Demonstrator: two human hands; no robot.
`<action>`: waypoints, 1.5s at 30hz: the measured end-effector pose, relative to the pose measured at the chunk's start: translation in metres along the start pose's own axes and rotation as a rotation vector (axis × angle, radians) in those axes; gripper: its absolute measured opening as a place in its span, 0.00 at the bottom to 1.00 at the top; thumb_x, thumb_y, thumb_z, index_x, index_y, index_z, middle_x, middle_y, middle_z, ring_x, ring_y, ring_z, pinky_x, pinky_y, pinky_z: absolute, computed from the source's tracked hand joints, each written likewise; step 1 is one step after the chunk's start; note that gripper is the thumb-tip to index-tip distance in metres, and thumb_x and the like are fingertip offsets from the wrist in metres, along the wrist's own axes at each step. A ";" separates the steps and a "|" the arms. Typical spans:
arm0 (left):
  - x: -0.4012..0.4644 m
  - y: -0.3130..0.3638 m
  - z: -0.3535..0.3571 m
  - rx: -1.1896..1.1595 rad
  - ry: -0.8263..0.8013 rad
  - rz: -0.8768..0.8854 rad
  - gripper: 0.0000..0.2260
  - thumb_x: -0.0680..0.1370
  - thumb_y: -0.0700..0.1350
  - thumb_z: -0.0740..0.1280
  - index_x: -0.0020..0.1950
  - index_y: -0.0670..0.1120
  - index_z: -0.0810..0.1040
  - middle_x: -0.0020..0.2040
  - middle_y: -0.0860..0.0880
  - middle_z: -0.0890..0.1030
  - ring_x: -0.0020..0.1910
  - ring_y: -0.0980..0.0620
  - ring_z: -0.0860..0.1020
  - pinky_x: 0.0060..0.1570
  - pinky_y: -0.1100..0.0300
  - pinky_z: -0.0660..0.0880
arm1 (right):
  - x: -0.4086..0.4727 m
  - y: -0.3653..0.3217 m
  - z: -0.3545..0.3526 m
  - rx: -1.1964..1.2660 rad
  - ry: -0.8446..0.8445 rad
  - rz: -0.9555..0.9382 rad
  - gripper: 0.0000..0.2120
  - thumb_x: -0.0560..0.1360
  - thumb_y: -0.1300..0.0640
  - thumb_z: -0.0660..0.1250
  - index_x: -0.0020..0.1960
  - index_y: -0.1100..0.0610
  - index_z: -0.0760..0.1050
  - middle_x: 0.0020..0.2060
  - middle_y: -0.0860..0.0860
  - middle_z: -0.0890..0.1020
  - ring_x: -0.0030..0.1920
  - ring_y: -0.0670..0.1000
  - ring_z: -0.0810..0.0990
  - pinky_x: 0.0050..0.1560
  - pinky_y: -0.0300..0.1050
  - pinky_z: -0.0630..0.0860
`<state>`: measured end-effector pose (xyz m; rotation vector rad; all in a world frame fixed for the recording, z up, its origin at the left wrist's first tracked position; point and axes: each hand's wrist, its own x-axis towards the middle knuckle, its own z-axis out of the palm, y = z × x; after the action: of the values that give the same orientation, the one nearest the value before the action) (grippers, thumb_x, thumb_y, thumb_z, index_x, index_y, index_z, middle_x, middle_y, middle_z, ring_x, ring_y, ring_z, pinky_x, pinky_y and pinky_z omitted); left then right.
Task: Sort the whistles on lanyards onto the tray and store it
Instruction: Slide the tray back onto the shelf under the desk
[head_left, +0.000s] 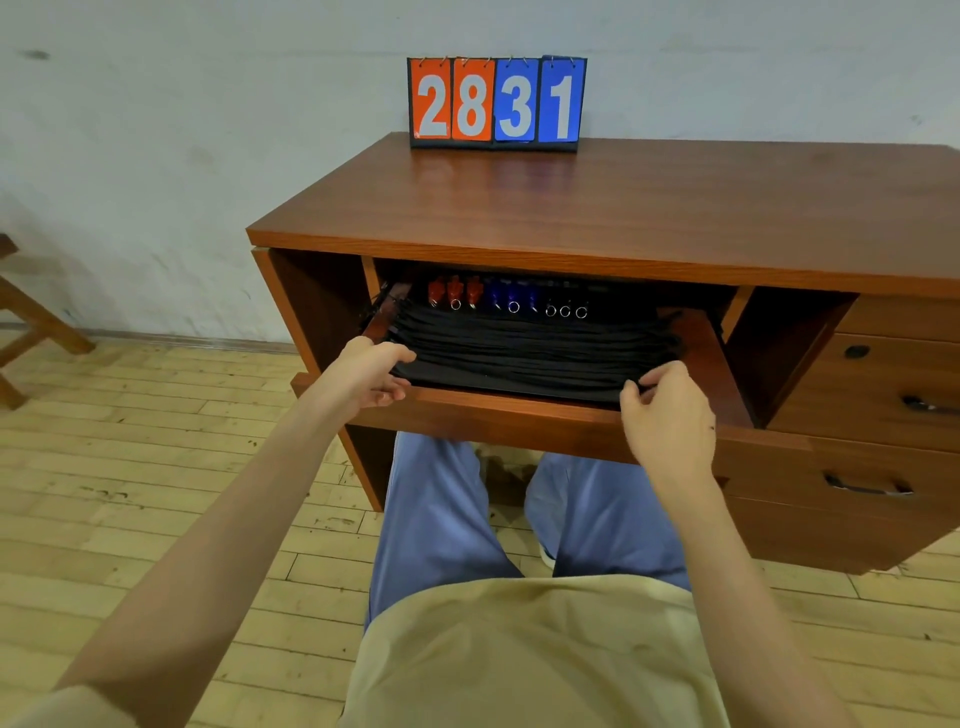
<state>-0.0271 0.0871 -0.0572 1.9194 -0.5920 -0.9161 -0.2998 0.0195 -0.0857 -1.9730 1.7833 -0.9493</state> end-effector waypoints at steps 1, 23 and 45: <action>-0.002 -0.001 0.002 0.006 0.005 0.015 0.23 0.78 0.40 0.66 0.70 0.37 0.62 0.46 0.34 0.78 0.28 0.48 0.75 0.22 0.64 0.71 | -0.003 0.000 0.004 -0.003 0.052 -0.051 0.09 0.78 0.55 0.63 0.53 0.61 0.72 0.46 0.55 0.78 0.47 0.54 0.74 0.45 0.45 0.68; -0.032 -0.071 0.061 0.443 0.474 0.441 0.59 0.67 0.64 0.73 0.75 0.31 0.40 0.75 0.31 0.45 0.76 0.35 0.48 0.73 0.49 0.55 | 0.001 0.022 0.065 -0.334 0.262 -0.234 0.31 0.80 0.42 0.50 0.75 0.62 0.60 0.76 0.63 0.55 0.77 0.61 0.51 0.70 0.64 0.52; 0.082 -0.009 0.101 0.346 0.403 0.279 0.68 0.58 0.74 0.69 0.73 0.28 0.38 0.74 0.28 0.40 0.76 0.34 0.41 0.75 0.51 0.47 | 0.065 0.023 0.105 -0.324 0.188 -0.049 0.38 0.80 0.38 0.50 0.77 0.66 0.47 0.75 0.68 0.47 0.76 0.65 0.44 0.73 0.64 0.48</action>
<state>-0.0567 -0.0189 -0.1271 2.1771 -0.7841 -0.2461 -0.2478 -0.0679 -0.1598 -2.1904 2.1156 -0.9357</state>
